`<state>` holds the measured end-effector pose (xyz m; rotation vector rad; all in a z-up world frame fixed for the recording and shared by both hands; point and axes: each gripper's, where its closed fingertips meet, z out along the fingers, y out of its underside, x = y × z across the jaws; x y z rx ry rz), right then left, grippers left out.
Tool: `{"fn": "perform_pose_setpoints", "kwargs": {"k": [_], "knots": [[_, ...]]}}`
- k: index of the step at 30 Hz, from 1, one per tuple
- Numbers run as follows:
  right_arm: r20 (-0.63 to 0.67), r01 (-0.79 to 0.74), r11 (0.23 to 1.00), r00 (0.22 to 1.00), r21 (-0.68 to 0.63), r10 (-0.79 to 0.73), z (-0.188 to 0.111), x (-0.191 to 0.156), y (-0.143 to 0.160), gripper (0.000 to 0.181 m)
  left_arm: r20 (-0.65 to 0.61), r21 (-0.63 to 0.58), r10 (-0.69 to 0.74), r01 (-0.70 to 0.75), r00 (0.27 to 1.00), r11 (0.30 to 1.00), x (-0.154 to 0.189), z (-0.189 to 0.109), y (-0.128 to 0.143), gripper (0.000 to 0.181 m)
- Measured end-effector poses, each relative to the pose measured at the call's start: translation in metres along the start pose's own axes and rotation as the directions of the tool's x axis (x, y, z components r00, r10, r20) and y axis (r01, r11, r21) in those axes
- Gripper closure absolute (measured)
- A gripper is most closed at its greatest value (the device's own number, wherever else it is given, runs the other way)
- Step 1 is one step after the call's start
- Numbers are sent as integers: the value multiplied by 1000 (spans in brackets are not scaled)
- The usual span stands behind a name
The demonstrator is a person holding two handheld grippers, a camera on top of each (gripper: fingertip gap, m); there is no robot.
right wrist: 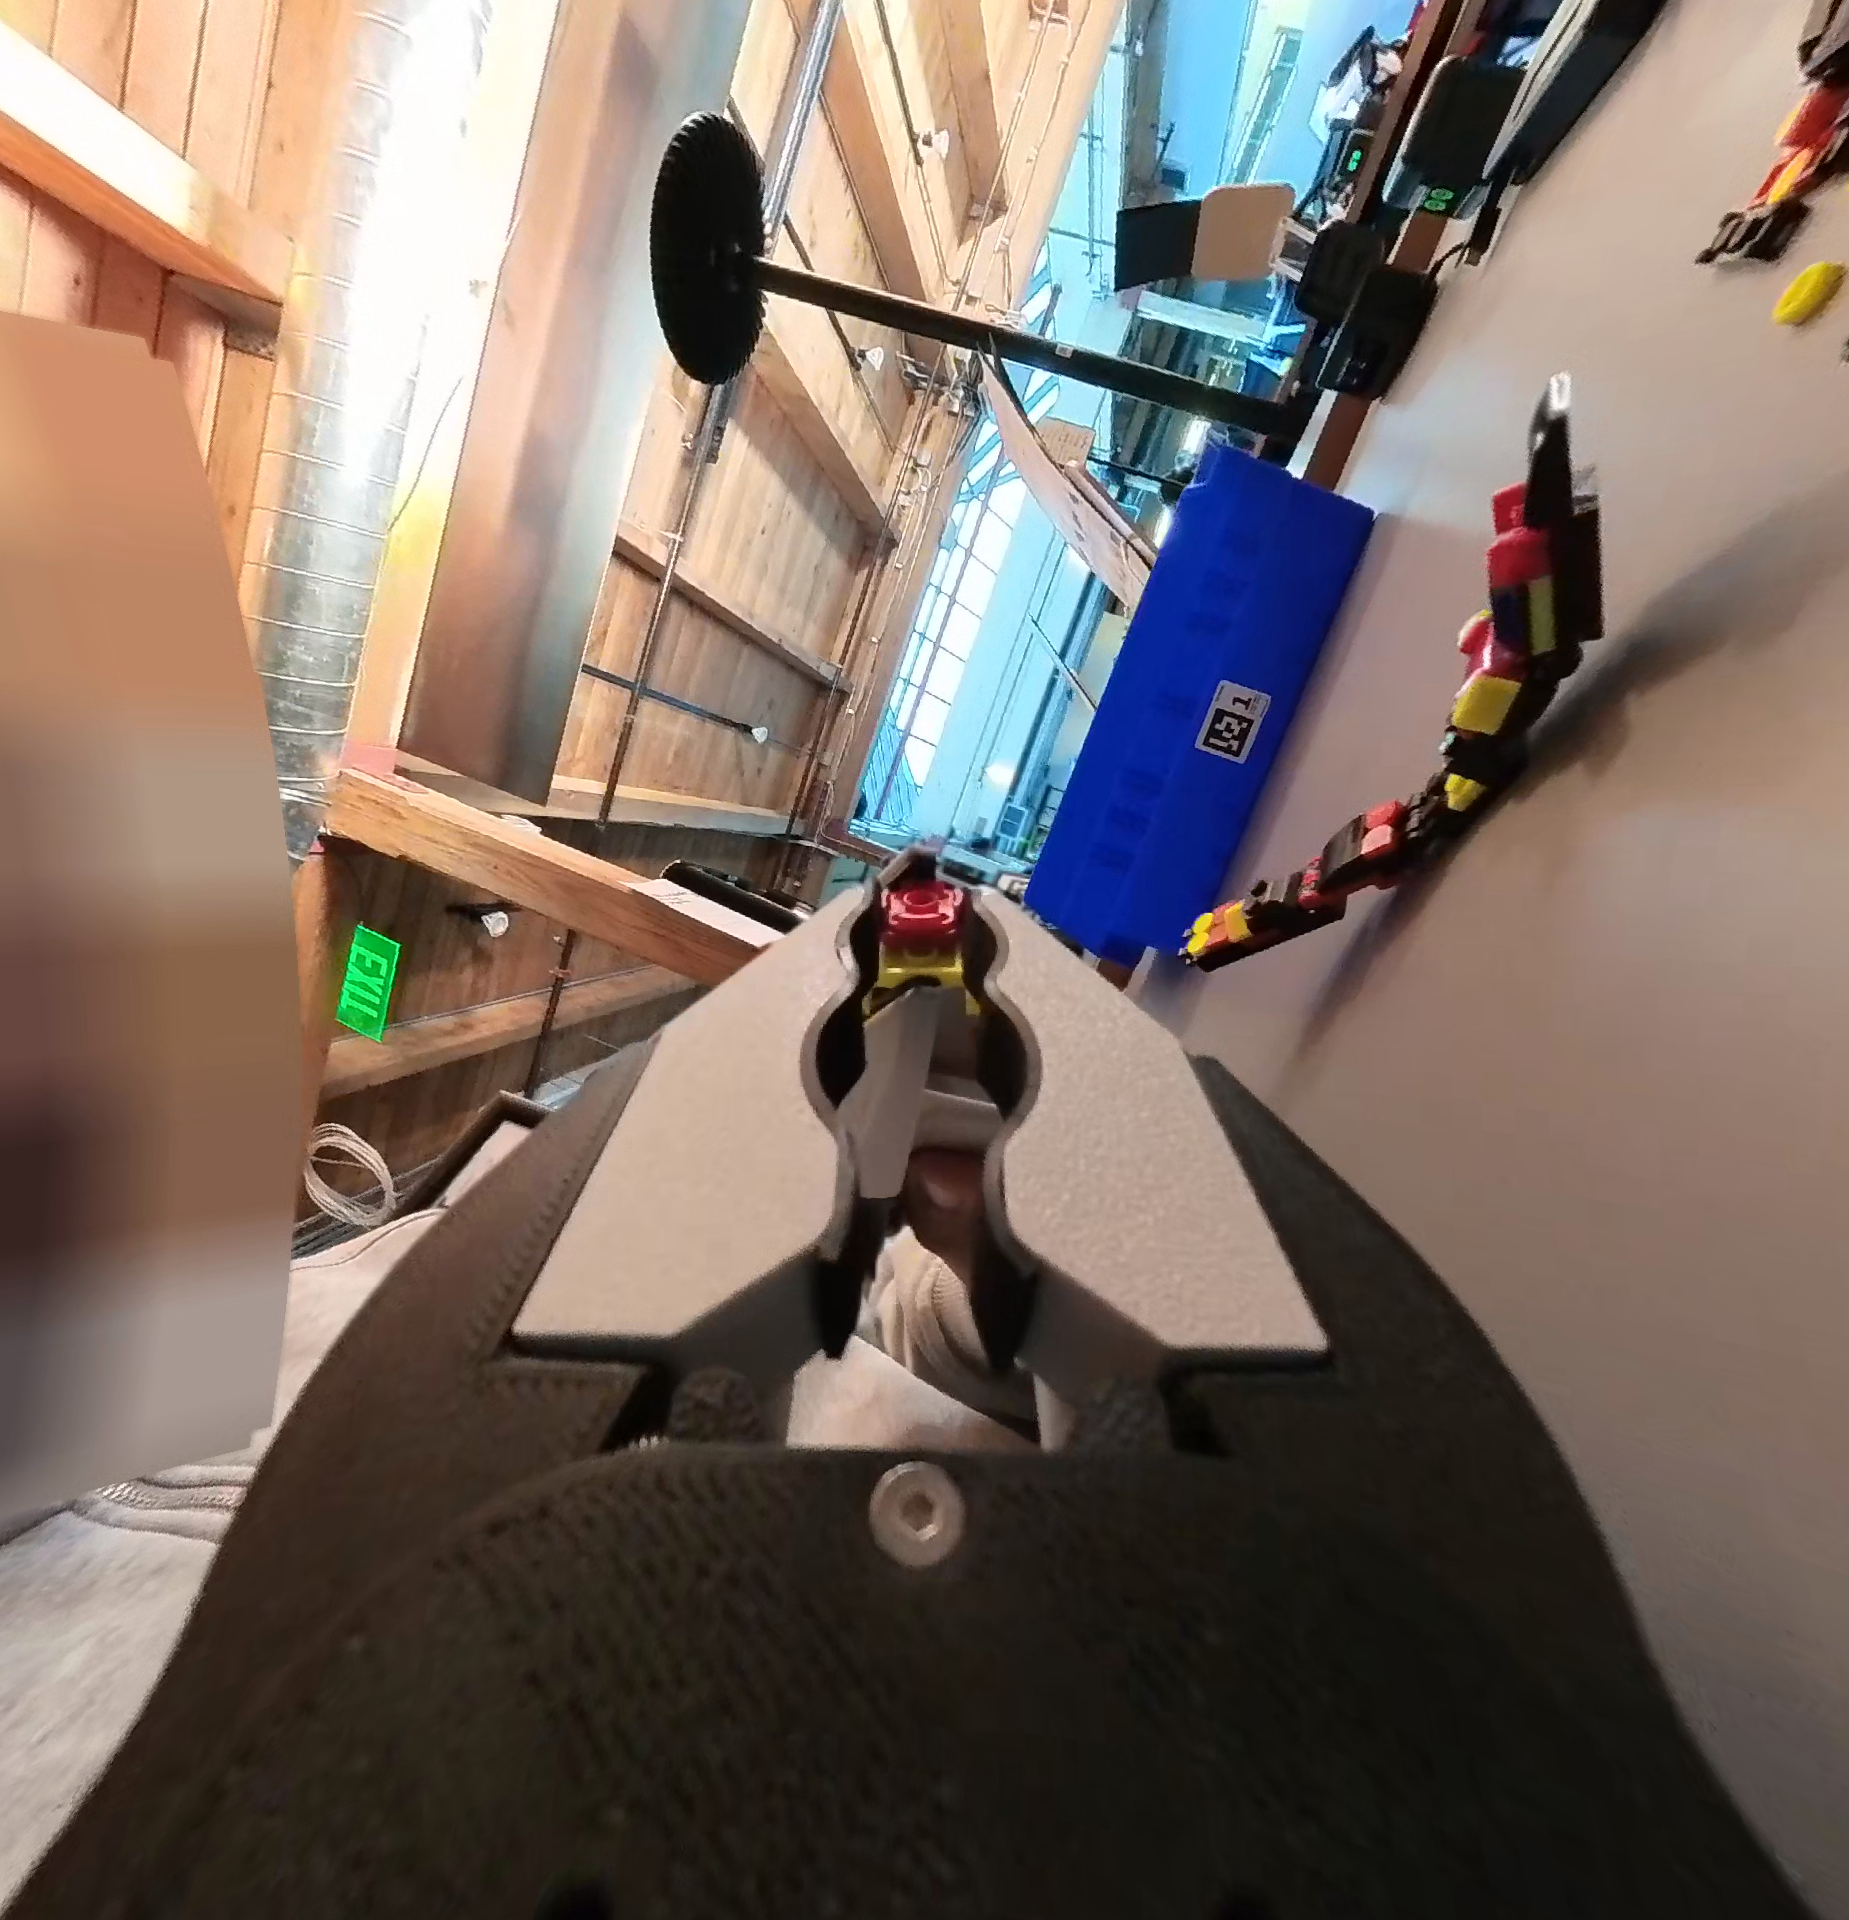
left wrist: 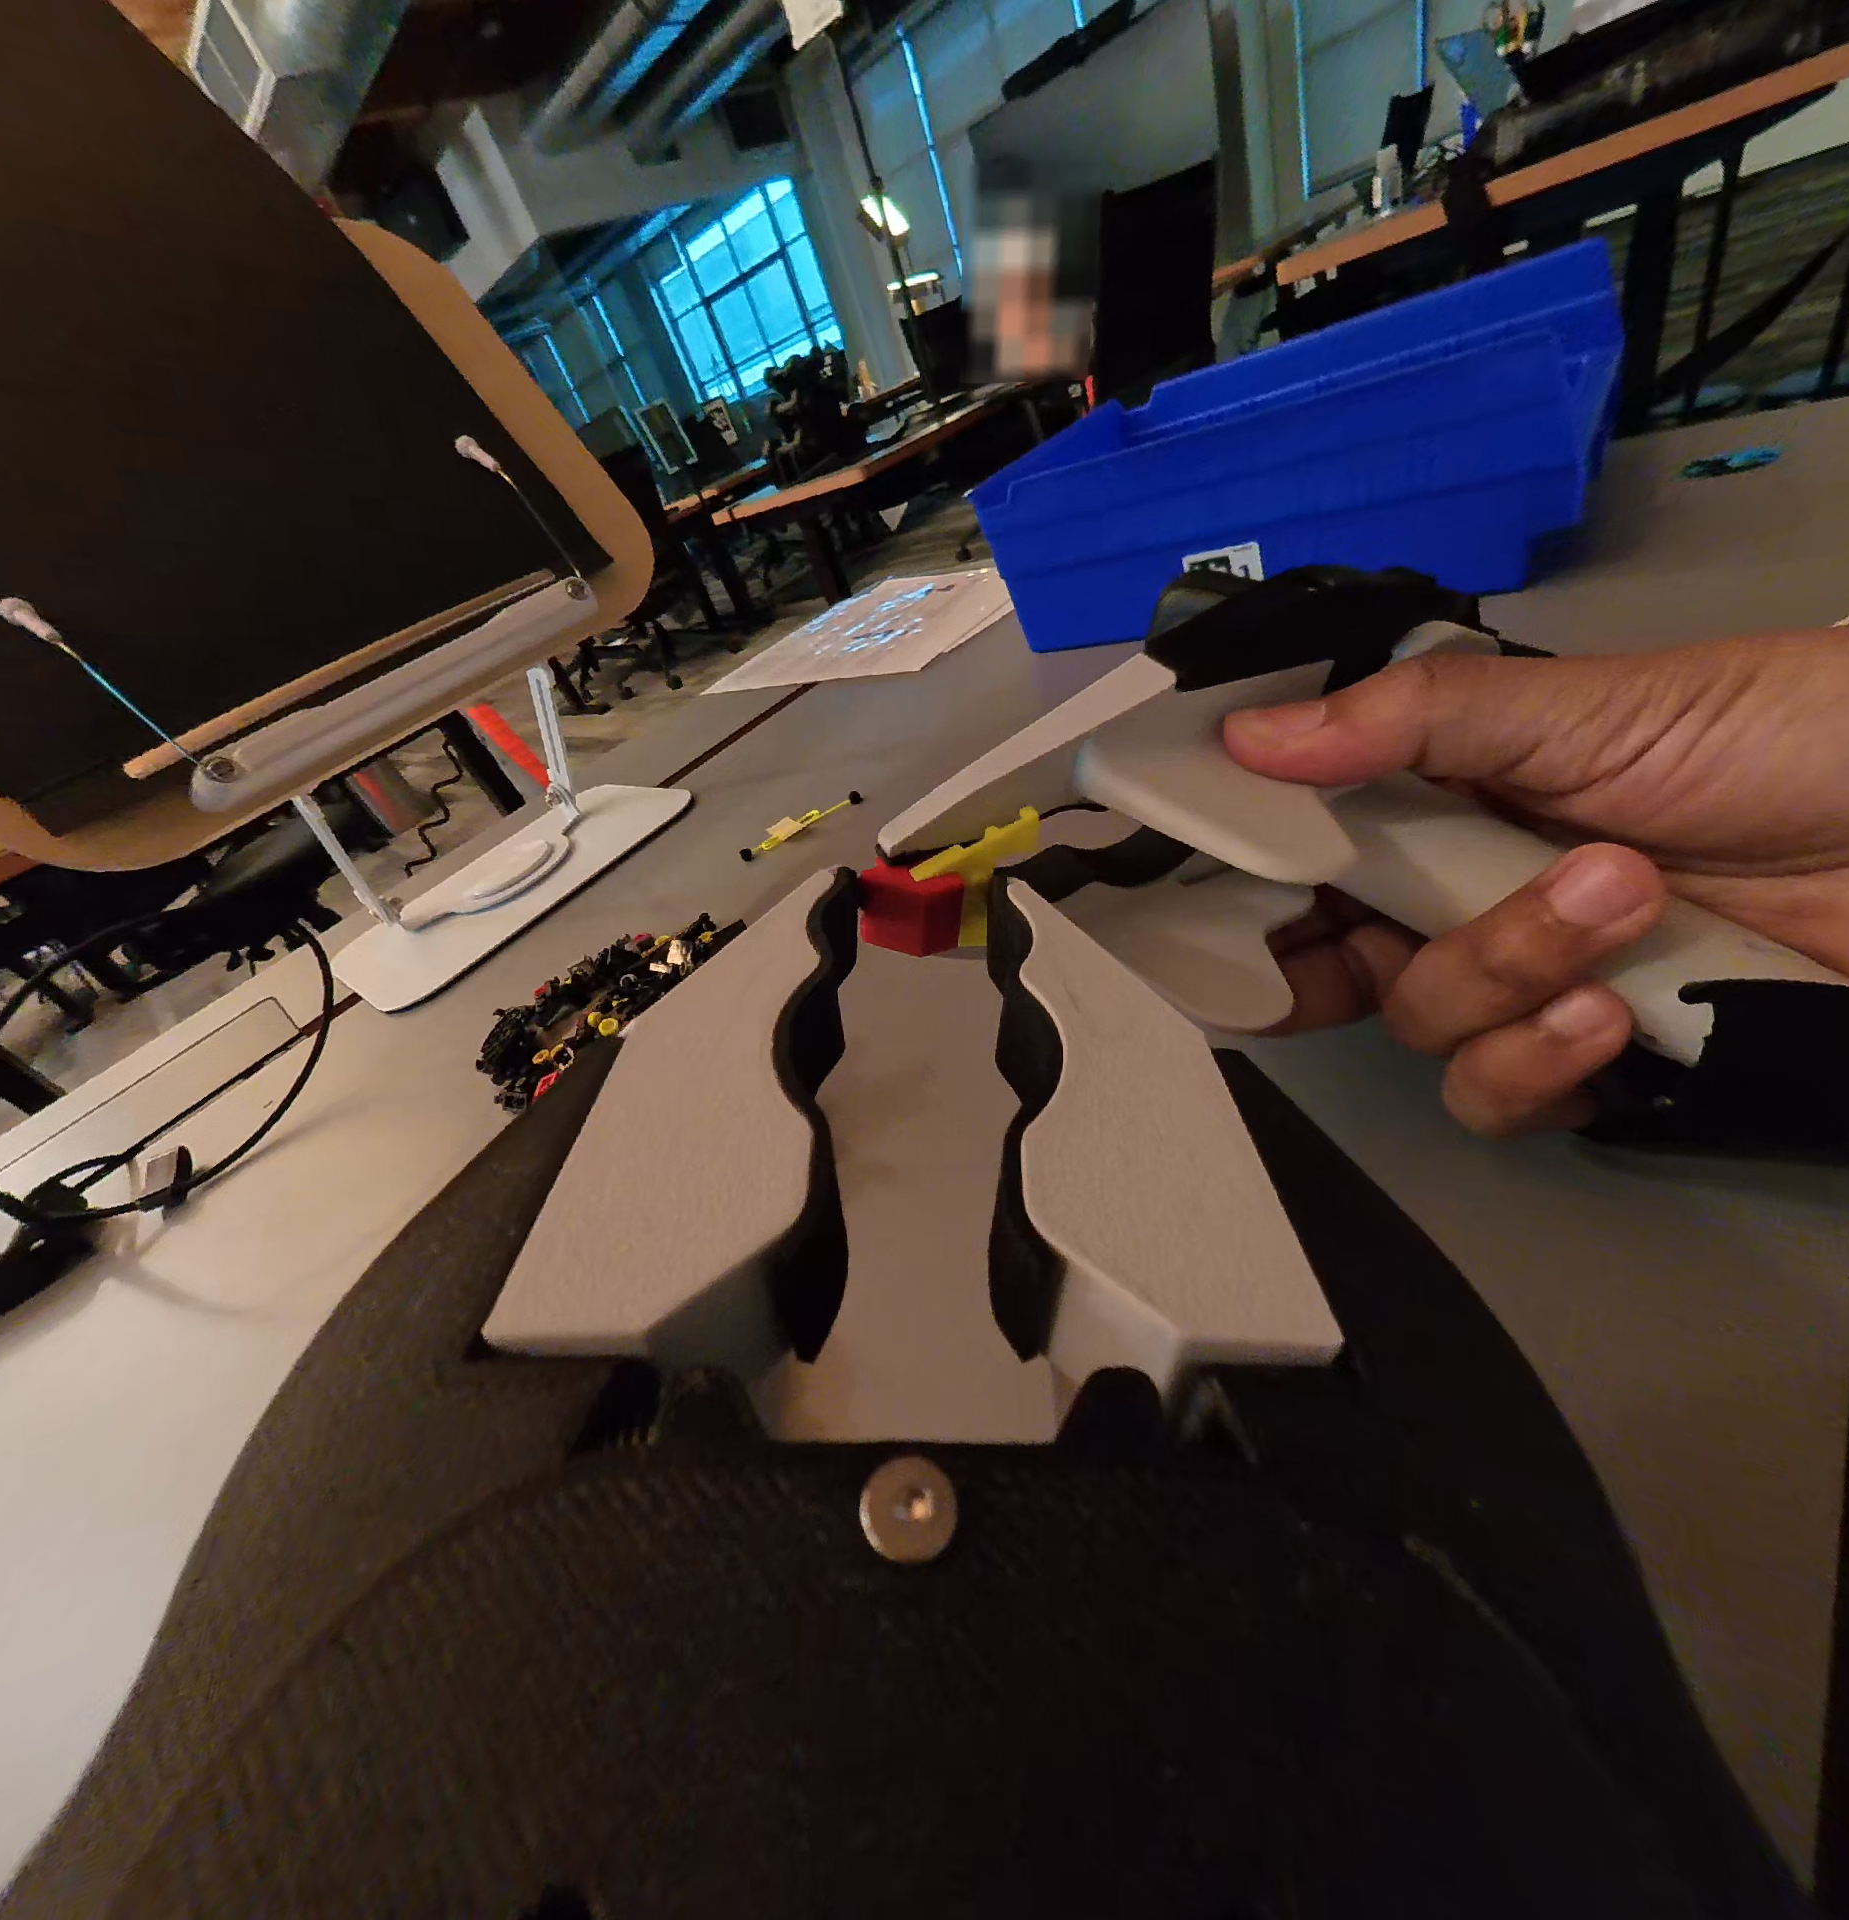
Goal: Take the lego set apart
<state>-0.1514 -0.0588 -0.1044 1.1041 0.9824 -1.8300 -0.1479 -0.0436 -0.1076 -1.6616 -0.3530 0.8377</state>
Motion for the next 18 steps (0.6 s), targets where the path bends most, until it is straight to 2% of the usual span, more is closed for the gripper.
{"fn": "perform_pose_setpoints", "kwargs": {"k": [5, 7, 8, 10, 15, 18], "knots": [[0, 6, 1000, 1000, 0, -6, 1, -1, -1, 169, 6, 8, 5, -5, 1000, 1000, -1, 0, -1, 156], [9, 6, 1000, 1000, 21, -6, 0, -3, -6, 168, 42, 43, 18, -19, 999, 999, -4, -5, -6, 159], [7, 4, 1000, 1000, 31, -4, -2, -3, -9, 168, 71, 58, 30, -34, 997, 998, -7, -7, -8, 167], [6, -2, 999, 1000, 32, 1, -4, -2, -9, 168, 85, 89, 47, -54, 995, 995, -9, -11, -12, 168], [27, -30, 999, 999, 45, 29, -2, -3, -8, 168, 20, 69, 28, -30, 999, 997, -4, -7, -6, 142], [27, -40, 998, 999, 48, 38, -1, -2, -8, 169, 18, 66, 44, -45, 999, 997, -2, -7, -5, 144]]}}
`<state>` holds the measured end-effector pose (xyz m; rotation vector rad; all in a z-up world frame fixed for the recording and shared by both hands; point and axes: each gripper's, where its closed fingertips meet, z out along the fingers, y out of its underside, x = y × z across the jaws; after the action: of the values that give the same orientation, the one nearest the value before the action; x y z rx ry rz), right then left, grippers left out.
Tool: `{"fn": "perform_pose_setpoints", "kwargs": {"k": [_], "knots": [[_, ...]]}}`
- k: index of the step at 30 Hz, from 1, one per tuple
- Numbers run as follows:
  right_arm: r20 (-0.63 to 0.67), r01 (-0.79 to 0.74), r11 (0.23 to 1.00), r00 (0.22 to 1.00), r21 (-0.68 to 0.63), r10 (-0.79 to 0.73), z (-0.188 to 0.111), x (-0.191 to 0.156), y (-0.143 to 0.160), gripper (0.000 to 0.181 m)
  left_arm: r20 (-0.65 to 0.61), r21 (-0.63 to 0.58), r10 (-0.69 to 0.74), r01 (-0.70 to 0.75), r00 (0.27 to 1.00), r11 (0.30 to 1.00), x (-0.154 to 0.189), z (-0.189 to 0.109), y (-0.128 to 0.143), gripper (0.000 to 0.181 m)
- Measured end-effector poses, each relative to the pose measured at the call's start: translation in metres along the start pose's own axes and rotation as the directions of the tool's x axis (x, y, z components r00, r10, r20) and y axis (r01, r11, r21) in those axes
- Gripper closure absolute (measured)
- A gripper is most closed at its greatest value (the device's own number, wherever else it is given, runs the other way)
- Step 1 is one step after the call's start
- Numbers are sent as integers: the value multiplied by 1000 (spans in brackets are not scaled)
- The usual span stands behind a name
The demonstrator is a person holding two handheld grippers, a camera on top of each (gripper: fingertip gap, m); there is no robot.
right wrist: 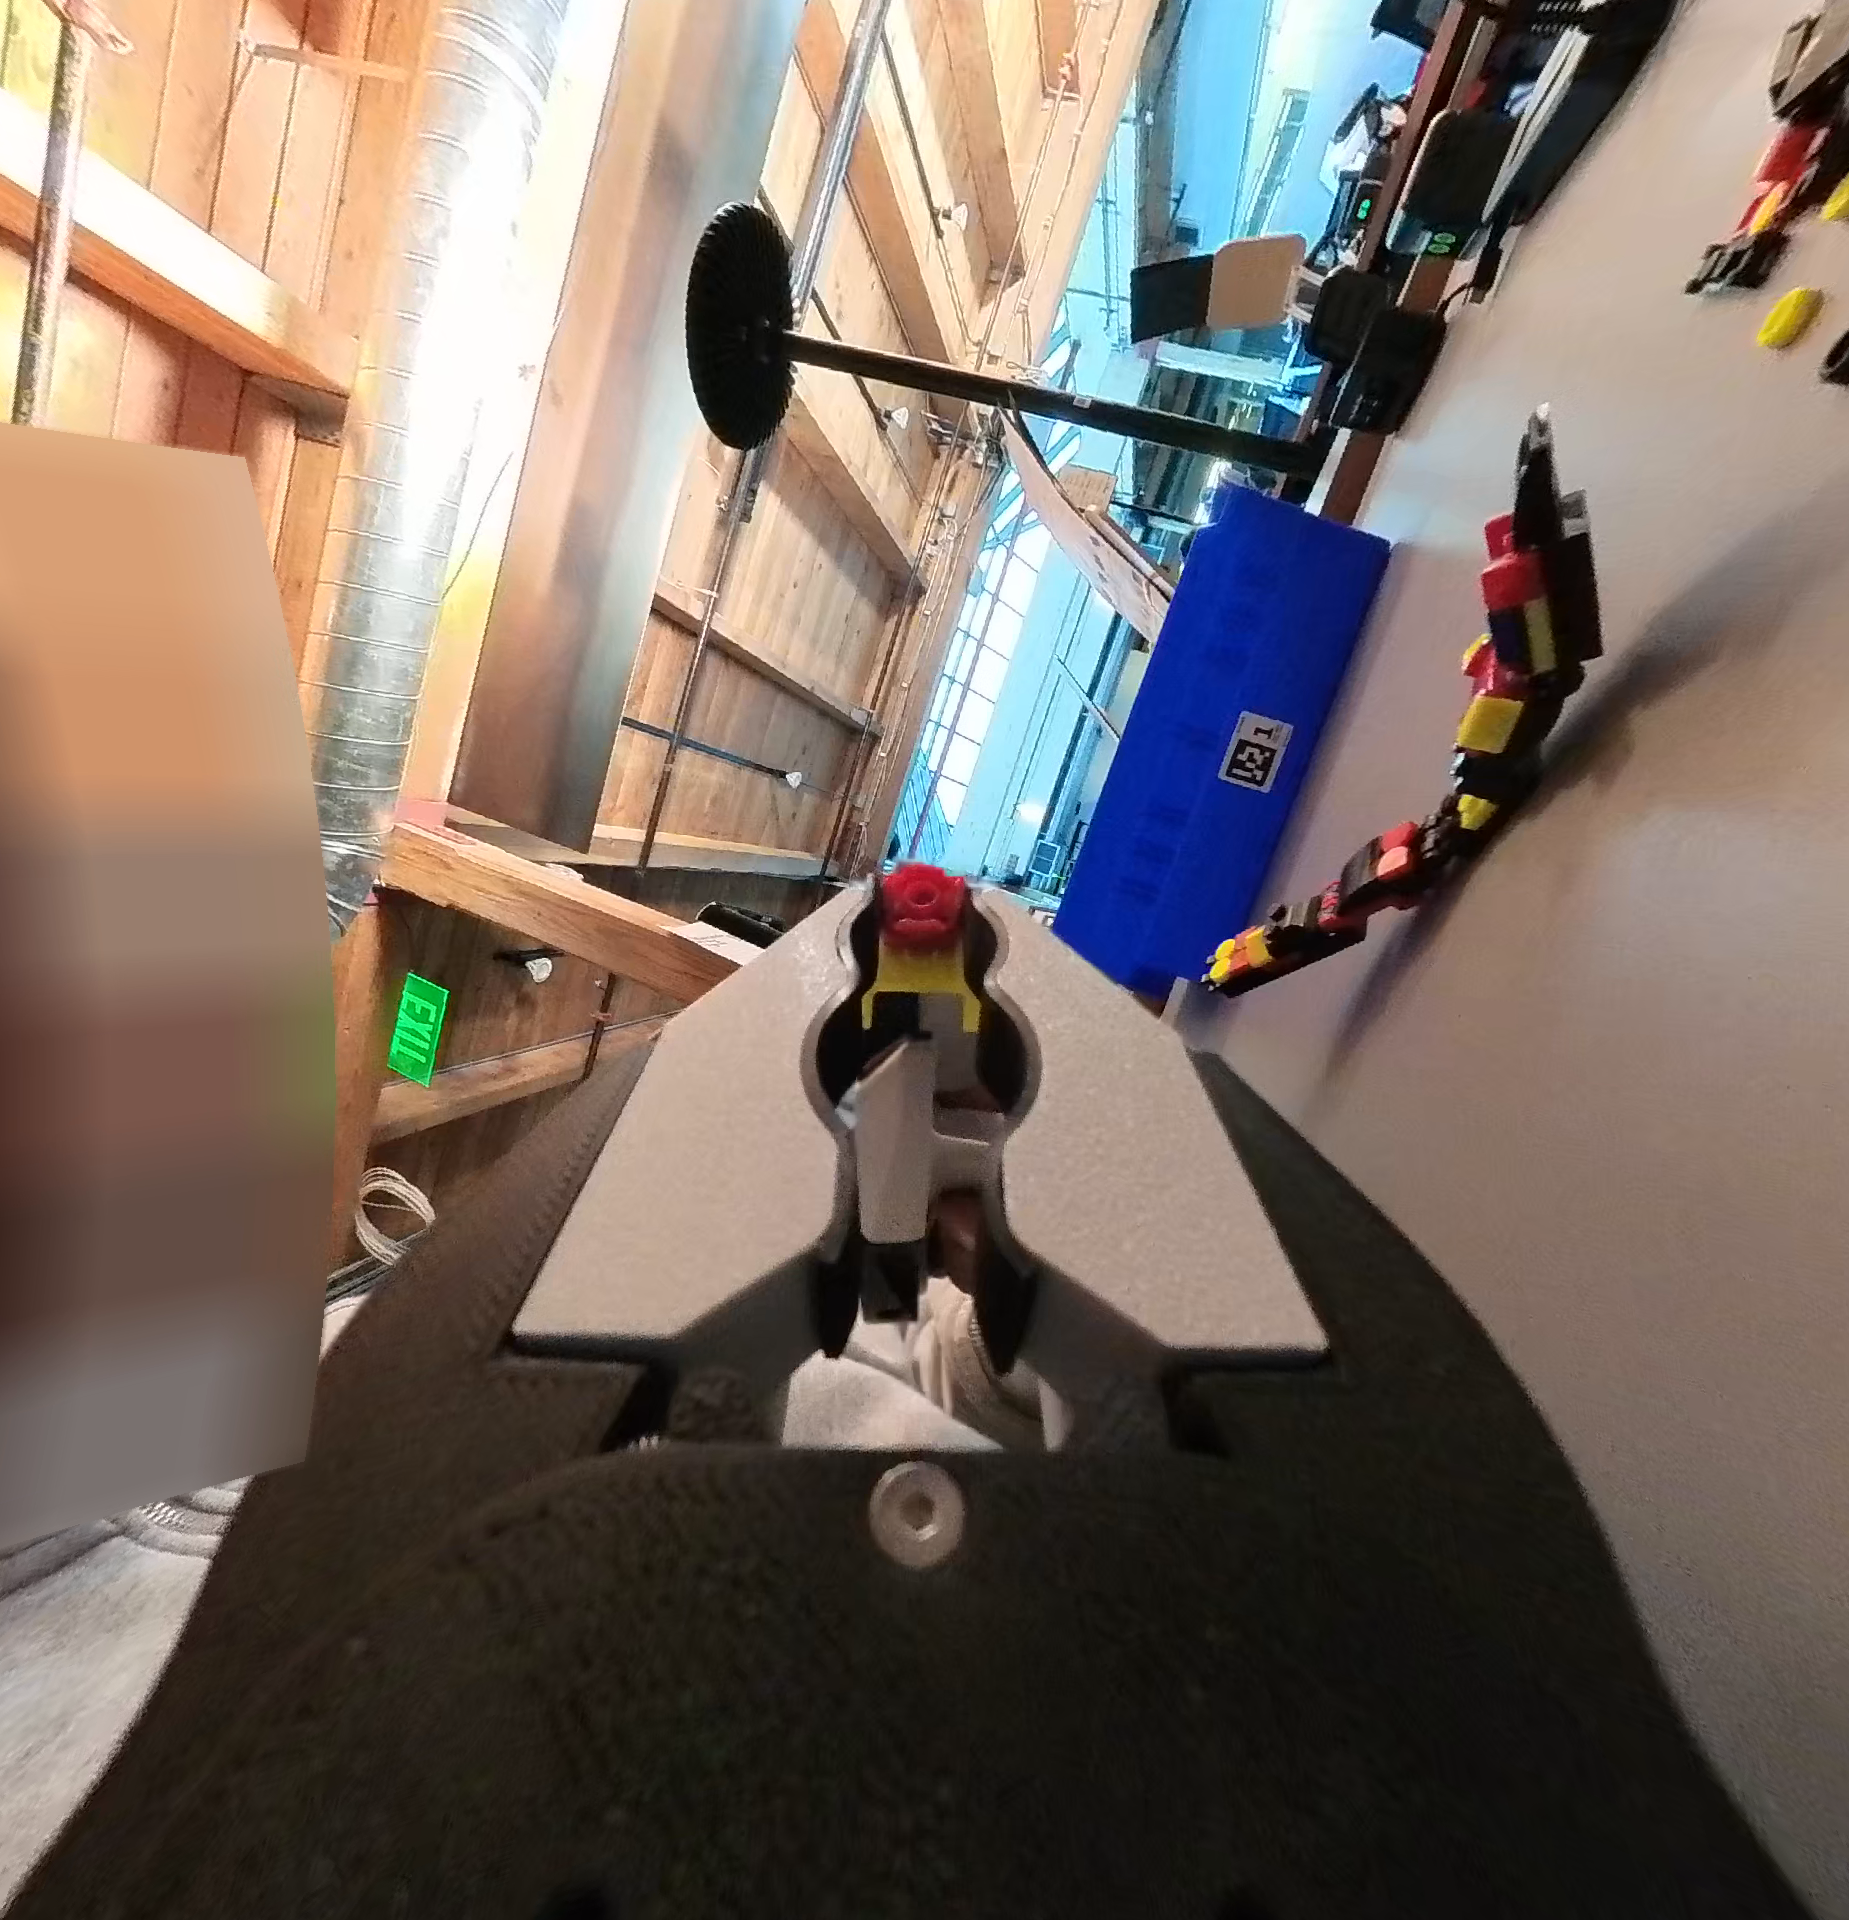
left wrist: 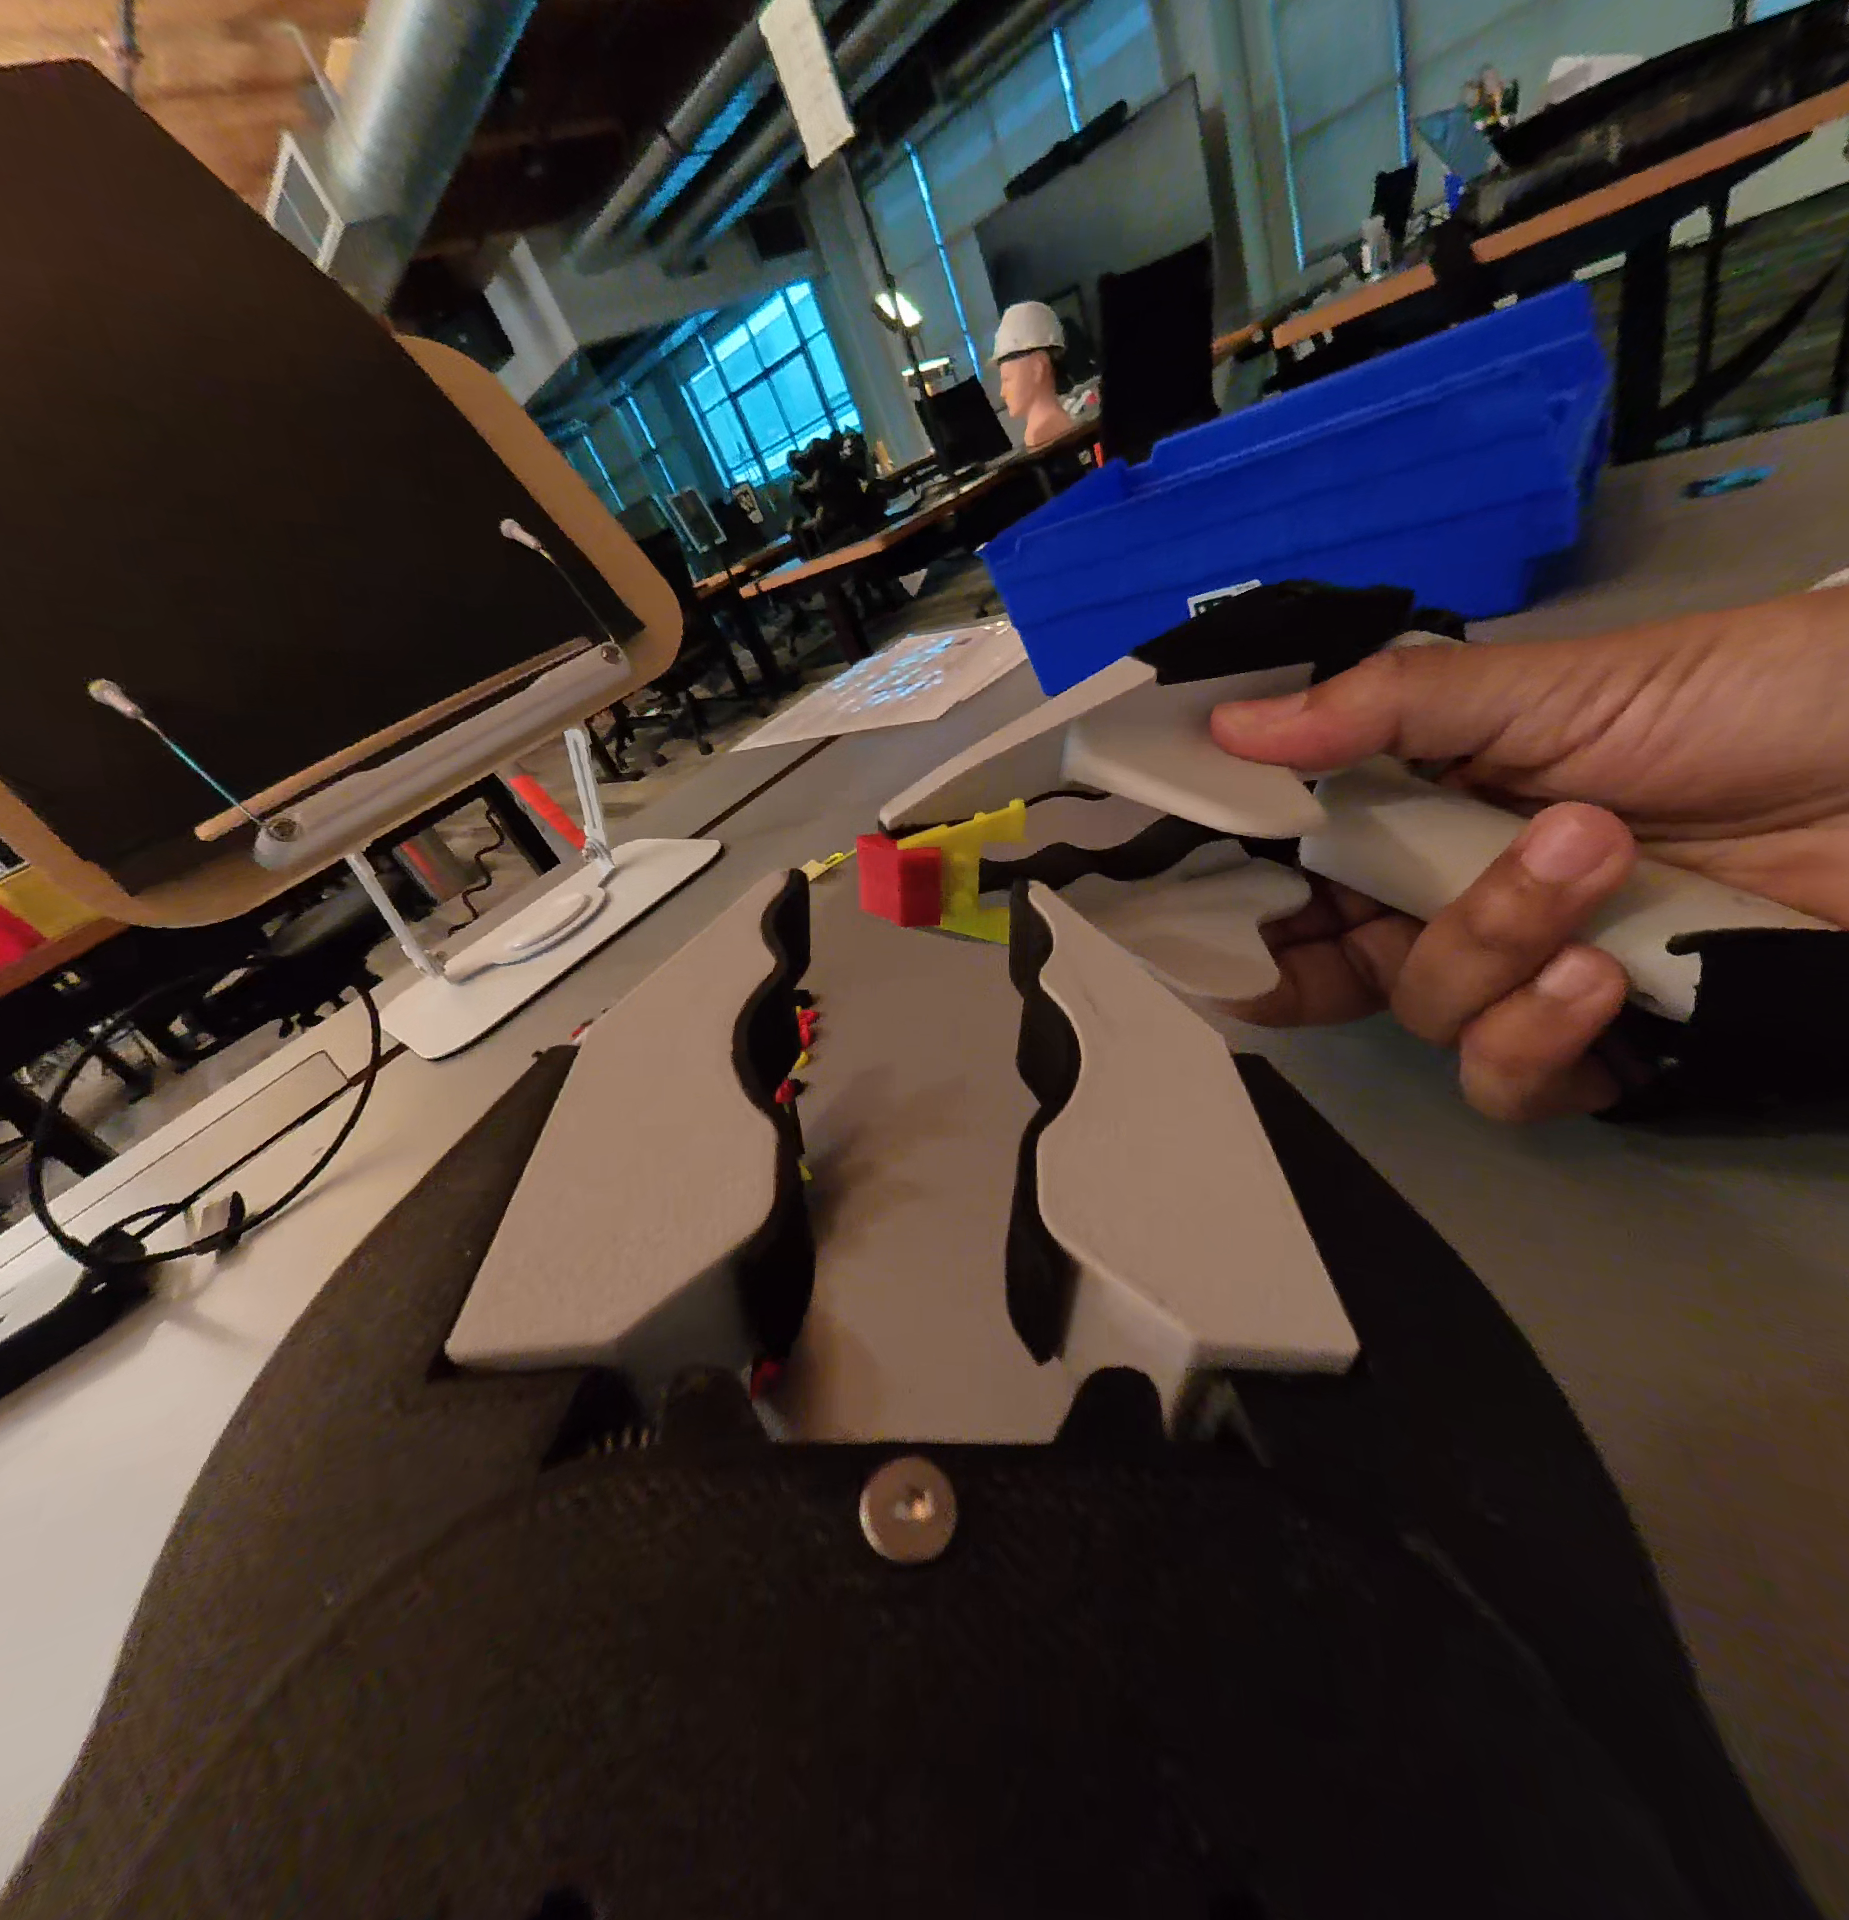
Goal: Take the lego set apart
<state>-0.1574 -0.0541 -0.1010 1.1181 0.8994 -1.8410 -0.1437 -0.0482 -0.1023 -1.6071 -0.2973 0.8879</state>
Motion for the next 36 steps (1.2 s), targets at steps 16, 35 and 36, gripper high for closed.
{"fn": "perform_pose_setpoints", "kwargs": {"k": [16, 35, 36], "knots": [[52, -77, 997, 996, -27, 78, 5, -2, 13, 169, -12, -10, -3, 3, 1000, 1000, 0, -1, -2, 158], [53, -119, 992, 992, 37, 117, 5, 2, 2, 170, 71, -38, 5, -3, 997, 999, -1, 6, 1, 159], [54, -123, 992, 991, 38, 121, 5, 2, 2, 170, 73, -37, 5, -3, 997, 999, -2, 6, 2, 159]]}}
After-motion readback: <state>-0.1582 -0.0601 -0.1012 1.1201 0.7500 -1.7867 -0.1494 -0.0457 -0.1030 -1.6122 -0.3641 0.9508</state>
